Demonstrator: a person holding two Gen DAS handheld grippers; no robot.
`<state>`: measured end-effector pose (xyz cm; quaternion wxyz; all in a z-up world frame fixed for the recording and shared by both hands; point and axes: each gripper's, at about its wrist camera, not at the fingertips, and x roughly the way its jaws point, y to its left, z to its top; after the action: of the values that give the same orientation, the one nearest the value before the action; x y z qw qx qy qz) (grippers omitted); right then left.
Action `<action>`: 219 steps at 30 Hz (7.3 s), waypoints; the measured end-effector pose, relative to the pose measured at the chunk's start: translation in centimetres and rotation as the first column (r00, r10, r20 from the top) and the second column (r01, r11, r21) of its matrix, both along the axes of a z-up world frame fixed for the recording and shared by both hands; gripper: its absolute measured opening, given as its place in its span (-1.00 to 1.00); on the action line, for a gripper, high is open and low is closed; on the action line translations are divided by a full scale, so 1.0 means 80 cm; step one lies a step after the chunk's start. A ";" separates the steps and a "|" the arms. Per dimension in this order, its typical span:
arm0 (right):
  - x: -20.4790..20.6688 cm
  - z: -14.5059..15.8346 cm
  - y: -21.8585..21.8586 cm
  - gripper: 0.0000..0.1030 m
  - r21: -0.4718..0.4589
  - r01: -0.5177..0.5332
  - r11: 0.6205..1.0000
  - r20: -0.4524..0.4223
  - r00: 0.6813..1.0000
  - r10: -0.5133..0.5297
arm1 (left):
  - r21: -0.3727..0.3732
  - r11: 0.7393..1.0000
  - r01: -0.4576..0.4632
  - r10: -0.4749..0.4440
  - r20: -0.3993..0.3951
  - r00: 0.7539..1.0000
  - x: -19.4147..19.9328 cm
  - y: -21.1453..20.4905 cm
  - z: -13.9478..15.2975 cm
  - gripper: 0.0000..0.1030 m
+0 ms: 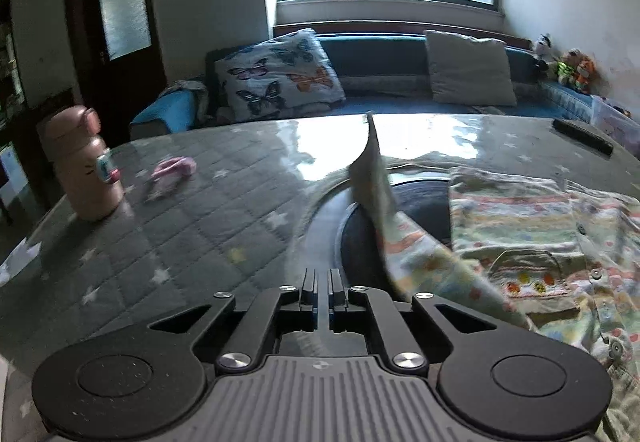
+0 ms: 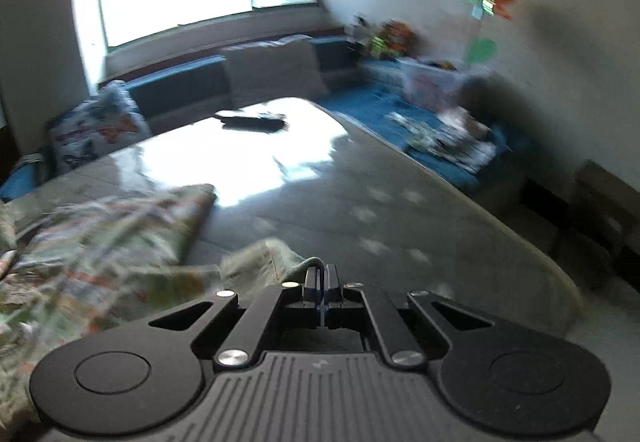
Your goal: Fold clothes
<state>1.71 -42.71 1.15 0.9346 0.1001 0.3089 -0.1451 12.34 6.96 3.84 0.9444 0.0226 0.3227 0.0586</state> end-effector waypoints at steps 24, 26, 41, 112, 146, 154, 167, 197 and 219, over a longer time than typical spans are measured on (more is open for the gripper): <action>0.017 -0.027 -0.032 0.49 -0.038 0.084 0.996 -0.081 0.993 -0.086 | -0.047 0.999 0.012 -0.015 -0.058 0.998 0.159 -0.023 -0.033 -0.82; 0.015 -0.027 -0.031 0.53 -0.036 0.080 0.996 -0.080 0.993 -0.083 | -0.051 0.999 -0.016 0.013 -0.051 0.999 0.153 -0.016 -0.032 -0.94; 0.016 -0.030 0.001 0.69 -0.072 -0.063 0.995 -0.071 0.996 0.057 | -0.121 0.951 -0.285 0.291 0.038 0.956 -0.011 0.083 0.003 -0.97; 0.064 -0.004 0.137 0.94 -0.021 -0.518 0.855 -0.030 0.855 0.517 | 0.023 0.998 0.056 -0.054 -0.072 0.996 -0.101 -0.047 -0.036 0.27; 0.006 -0.007 0.323 0.15 0.028 -0.885 0.465 -0.102 0.460 0.882 | 0.096 0.970 0.225 -0.228 0.032 0.973 -0.143 -0.078 -0.039 0.28; -0.010 -0.014 0.343 -0.72 0.044 -0.919 0.392 -0.119 0.385 0.915 | 0.093 0.961 0.262 -0.265 0.019 0.964 -0.150 -0.083 -0.044 0.28; 0.003 0.025 0.285 -0.91 0.138 -0.854 0.502 0.014 0.508 0.861 | 0.118 0.921 0.372 -0.375 0.009 0.927 -0.159 -0.112 -0.054 0.30; 0.038 -0.008 0.304 -0.18 0.189 -0.871 0.454 -0.036 0.456 0.889 | 0.092 0.948 0.305 -0.312 0.078 0.947 -0.128 -0.068 -0.021 0.39; 0.270 -0.037 0.229 -0.22 -0.039 -0.646 0.763 -0.105 0.762 0.639 | 0.052 0.966 0.255 -0.254 -0.010 0.967 -0.048 -0.043 -0.059 0.32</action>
<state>23.29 -24.41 -1.81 0.9167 -0.0521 0.3587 0.1685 8.48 3.48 -0.89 0.9426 0.0890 0.3171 -0.0546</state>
